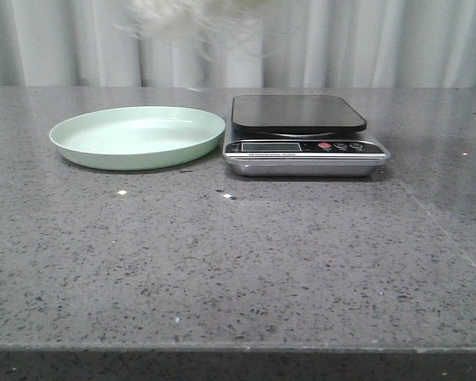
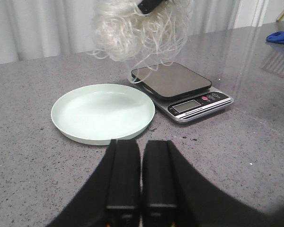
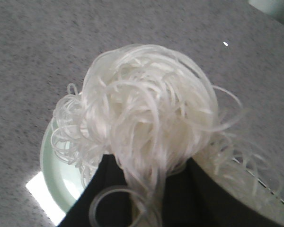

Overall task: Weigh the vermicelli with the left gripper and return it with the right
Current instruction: 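Lift the vermicelli and carry it back onto the green plate with the right gripper, then open the right gripper and raise it away from the plate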

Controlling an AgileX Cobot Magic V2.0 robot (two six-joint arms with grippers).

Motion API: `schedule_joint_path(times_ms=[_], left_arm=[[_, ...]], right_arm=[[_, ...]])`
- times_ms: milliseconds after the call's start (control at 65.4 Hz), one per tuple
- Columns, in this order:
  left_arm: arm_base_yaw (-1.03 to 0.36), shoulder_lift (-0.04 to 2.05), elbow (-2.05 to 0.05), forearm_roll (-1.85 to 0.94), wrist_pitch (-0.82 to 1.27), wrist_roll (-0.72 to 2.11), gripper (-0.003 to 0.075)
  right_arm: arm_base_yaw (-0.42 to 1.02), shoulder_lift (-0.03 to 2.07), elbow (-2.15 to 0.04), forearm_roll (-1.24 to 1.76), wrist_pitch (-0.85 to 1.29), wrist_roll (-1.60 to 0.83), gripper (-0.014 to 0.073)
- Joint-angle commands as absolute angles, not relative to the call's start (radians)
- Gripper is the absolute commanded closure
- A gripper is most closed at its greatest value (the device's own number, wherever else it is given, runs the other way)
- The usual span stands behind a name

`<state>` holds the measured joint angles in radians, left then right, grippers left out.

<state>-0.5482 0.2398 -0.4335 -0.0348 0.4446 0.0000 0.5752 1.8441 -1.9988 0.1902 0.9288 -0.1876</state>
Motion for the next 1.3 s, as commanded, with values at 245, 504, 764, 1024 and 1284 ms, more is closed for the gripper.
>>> schedule_joint_path(times_ms=[245,504,764,1024,1284], left_arm=[[-0.547,0.250,-0.457,-0.044,0.369,-0.008,0.0593],[-0.547,0.250,-0.457,-0.044,0.369,-0.008,0.0593],[-0.547,0.250,-0.457,-0.044,0.369,-0.008,0.0593],[-0.547,0.250,-0.457,-0.044,0.369,-0.008,0.0593],[-0.547,0.250,-0.457,-0.044,0.369,-0.008,0.0593]], right_arm=[[0.655,1.969,-2.039,0.267,0.778,-0.189,0.0376],[0.655,2.027,-2.040,0.331,0.815,-0.189,0.0126],[0.613,1.970,-2.139,0.310,0.952,-0.190,0.0078],[0.485,1.824,-2.095,0.310,1.067,-0.190,0.0078],[0.421,1.516,-1.701,0.305,0.808,-0.192,0.0078]])
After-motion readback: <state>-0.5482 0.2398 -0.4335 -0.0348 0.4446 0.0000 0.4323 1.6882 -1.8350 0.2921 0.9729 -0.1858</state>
